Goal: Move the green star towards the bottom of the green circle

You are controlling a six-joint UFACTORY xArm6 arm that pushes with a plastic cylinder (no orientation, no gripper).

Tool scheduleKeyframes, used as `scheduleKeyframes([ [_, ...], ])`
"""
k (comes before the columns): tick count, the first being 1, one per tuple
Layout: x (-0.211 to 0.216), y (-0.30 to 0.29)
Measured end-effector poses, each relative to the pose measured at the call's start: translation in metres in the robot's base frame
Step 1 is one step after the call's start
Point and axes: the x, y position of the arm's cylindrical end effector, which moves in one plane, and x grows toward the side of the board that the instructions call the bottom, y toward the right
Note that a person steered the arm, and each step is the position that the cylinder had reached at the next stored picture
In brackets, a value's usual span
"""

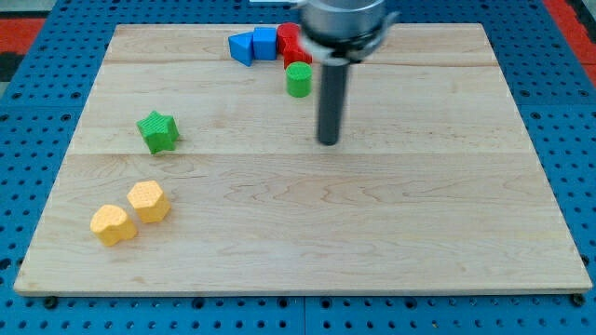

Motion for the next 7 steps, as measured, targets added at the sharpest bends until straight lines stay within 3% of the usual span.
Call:
scheduleKeyframes([
  [1, 0.000, -0.079],
  [3, 0.000, -0.087],
  [7, 0.018, -0.233],
])
